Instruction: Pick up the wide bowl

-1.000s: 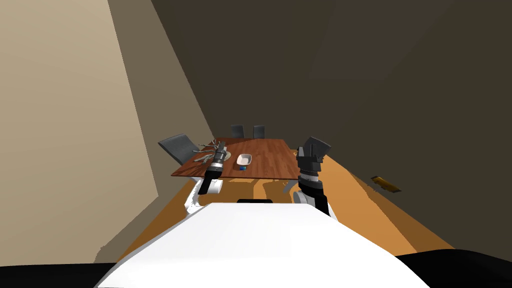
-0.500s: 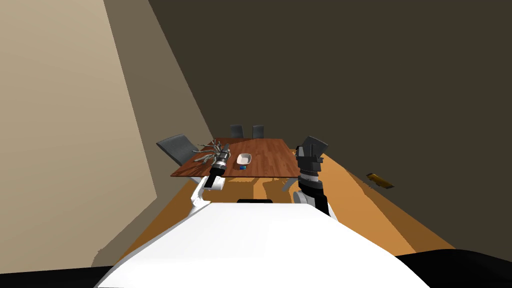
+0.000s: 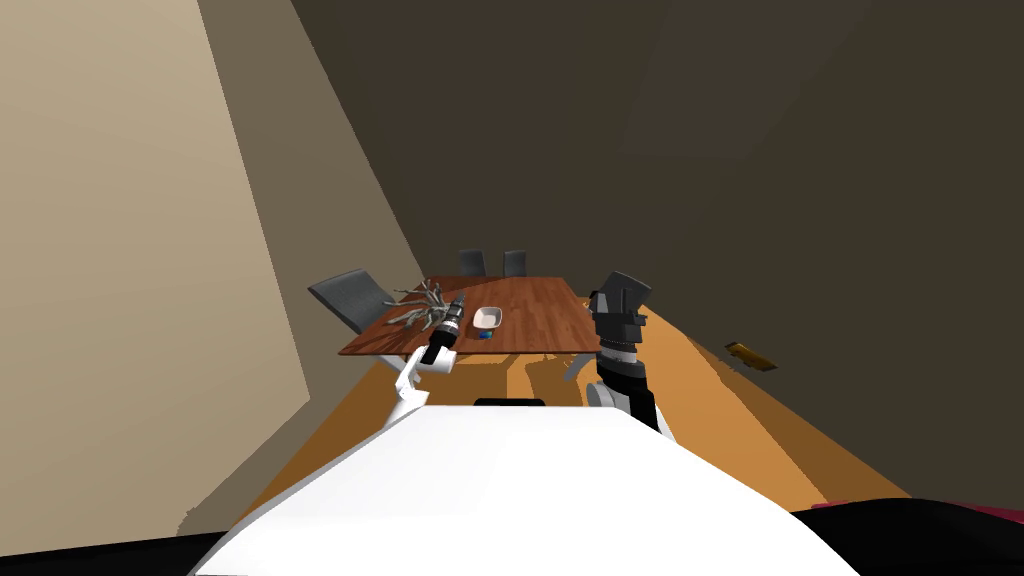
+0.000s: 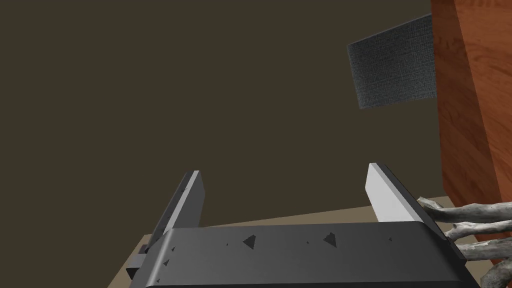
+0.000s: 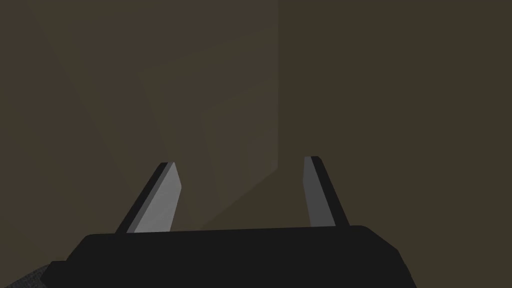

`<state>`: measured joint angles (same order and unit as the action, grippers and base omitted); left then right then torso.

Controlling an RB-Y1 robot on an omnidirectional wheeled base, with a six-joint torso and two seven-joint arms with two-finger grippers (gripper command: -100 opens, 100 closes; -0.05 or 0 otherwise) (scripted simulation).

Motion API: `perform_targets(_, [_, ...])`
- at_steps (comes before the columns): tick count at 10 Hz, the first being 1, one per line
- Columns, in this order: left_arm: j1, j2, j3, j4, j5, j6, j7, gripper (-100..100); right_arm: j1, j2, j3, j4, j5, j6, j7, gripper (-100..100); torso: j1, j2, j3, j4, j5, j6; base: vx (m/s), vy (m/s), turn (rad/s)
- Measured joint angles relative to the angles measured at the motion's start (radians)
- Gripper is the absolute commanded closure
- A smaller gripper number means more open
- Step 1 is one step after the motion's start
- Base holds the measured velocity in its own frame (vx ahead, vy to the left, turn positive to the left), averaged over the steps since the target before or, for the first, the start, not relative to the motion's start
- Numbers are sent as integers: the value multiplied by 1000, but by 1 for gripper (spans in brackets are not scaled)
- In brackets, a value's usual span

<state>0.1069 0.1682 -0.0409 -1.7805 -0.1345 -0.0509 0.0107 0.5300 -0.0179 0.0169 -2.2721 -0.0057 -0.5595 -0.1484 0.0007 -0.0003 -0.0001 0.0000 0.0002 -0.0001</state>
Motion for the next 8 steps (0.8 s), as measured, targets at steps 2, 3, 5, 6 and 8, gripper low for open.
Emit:
perform_targets(2, [-22, 4, -3, 41, 2, 48, 11, -100, 0, 0, 0, 0, 0, 0, 0, 0, 0, 0, 0, 0, 0, 0, 2, 7, -27])
perform_targets(3, [-36, -2, -7, 61, 0, 81, 16, -100, 0, 0, 0, 0, 0, 0, 0, 0, 0, 0, 0, 0, 0, 0, 3, 5, -16])
perform_targets(5, [-61, -4, -7, 116, 1, 116, 23, -100, 0, 0, 0, 0, 0, 0, 0, 0, 0, -1, 0, 0, 0, 0, 8, 2, -21])
perform_targets(6, [-76, -1, -8, 148, 6, 139, 30, -100, 0, 0, 0, 0, 0, 0, 0, 0, 0, -1, 0, 0, 0, 0, 9, 2, -5])
perform_targets(8, [-97, -6, -10, 180, 9, 189, 37, -100, 0, 0, 0, 0, 0, 0, 0, 0, -1, -1, -1, 0, 0, 0, 16, 0, -13])
